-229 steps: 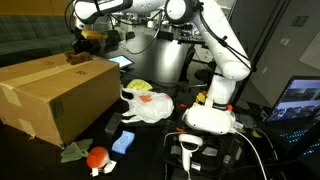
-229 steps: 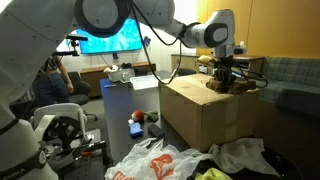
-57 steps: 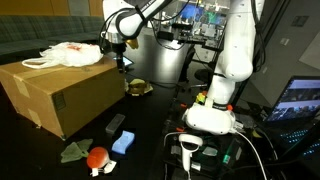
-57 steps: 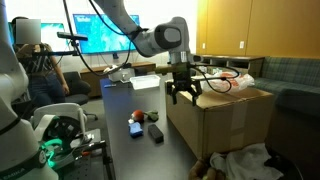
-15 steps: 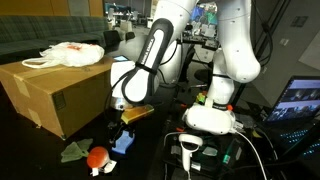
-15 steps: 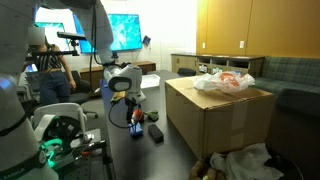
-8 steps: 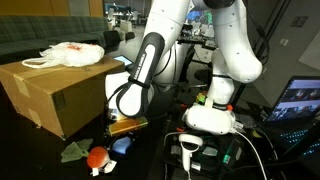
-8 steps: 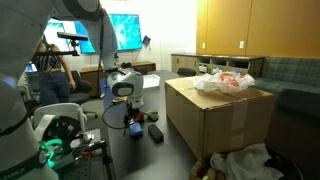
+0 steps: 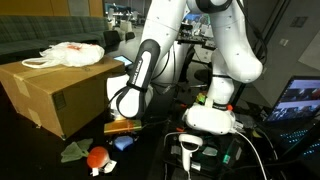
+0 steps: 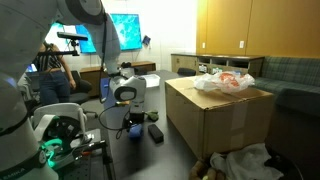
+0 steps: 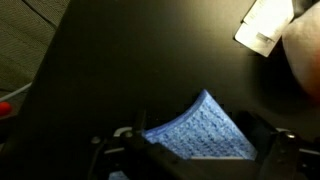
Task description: Put the objects on top of the box on to the table and the objects on the table on to the top of the box
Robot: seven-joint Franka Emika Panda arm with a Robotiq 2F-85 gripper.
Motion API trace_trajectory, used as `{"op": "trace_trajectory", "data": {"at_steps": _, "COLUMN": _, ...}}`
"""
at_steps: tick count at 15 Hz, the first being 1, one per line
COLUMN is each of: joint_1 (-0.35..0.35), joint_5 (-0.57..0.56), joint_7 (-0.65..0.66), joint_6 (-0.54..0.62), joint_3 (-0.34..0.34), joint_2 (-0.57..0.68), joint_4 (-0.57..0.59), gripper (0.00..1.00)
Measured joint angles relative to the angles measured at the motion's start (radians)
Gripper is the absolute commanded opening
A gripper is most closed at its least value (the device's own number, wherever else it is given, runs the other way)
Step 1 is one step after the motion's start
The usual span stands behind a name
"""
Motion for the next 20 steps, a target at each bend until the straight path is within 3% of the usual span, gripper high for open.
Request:
{"op": "trace_trajectory", "data": {"at_steps": 7, "joint_1": -0.057, "joint_5": -0.059, "joint_7": 0.051, "joint_6": 0.003, "joint_3": -0.027, "joint_2": 0.001, "joint_4": 0.009, "gripper": 0.98}}
{"op": "trace_trajectory", "data": {"at_steps": 9, "joint_1": -0.081, "joint_5": -0.068, "joint_7": 0.051, "joint_6": 0.003, "joint_3": -0.027, "joint_2": 0.004, "joint_4": 0.016, "gripper": 0.73}}
{"op": "trace_trajectory", "data": {"at_steps": 10, "joint_1": -0.093, "joint_5": -0.07, "joint_7": 0.05, "joint_6": 0.003, "joint_3": -0.027, "joint_2": 0.007, "joint_4": 0.019, "gripper": 0.7}}
{"op": "trace_trajectory", "data": {"at_steps": 13, "joint_1": -0.125, "joint_5": -0.072, "joint_7": 0.046, "joint_6": 0.003, "joint_3": -0.021, "joint_2": 0.013, "joint_4": 0.034, "gripper": 0.44}}
{"op": "trace_trajectory", "data": {"at_steps": 17, "joint_1": -0.153, "joint_5": -0.072, "joint_7": 0.045, "joint_6": -0.004, "joint_3": -0.012, "joint_2": 0.013, "joint_4": 0.044, "gripper": 0.21}}
{"op": "trace_trajectory", "data": {"at_steps": 20, "joint_1": -0.17, "joint_5": -0.072, "joint_7": 0.045, "joint_6": -0.014, "joint_3": -0.003, "joint_2": 0.012, "joint_4": 0.044, "gripper": 0.17}}
